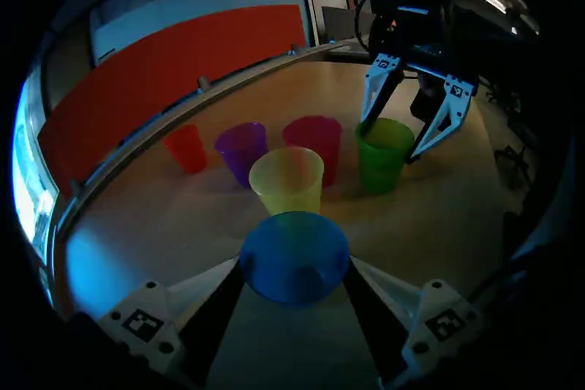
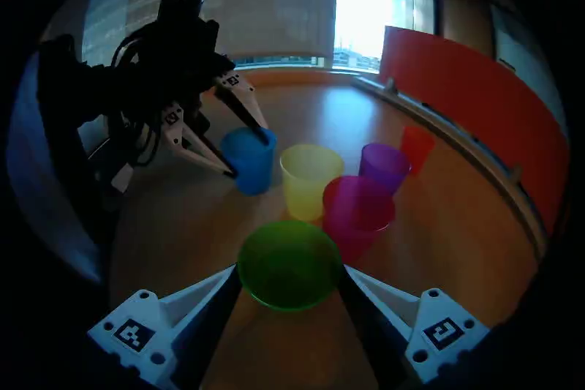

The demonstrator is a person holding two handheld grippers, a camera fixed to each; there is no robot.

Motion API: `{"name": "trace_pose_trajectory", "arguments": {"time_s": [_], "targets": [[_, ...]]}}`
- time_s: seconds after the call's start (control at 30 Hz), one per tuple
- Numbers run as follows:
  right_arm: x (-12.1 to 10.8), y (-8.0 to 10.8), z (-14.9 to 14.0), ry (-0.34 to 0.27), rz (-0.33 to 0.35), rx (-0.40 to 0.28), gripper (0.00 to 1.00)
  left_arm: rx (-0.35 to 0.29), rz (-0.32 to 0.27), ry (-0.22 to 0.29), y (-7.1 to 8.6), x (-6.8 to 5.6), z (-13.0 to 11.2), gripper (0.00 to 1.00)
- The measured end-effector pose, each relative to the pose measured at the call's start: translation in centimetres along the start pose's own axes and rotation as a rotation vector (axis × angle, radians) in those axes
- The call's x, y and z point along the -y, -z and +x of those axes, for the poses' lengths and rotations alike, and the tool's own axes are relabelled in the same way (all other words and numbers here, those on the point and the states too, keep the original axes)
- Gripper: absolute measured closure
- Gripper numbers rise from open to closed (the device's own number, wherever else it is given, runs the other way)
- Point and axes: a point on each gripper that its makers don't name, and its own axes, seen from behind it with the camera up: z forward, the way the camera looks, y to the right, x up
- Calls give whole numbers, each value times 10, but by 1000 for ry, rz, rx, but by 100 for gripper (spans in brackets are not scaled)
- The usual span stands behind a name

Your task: Pour water

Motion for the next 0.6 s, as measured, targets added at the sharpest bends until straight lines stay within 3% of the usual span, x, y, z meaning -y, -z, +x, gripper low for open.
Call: {"name": "trace_pose_trajectory", "arguments": {"time_s": [0.6], "targets": [[-1,1,-5,-13,-15,11,3,21,-23,31,-5,-2,-7,10]]}}
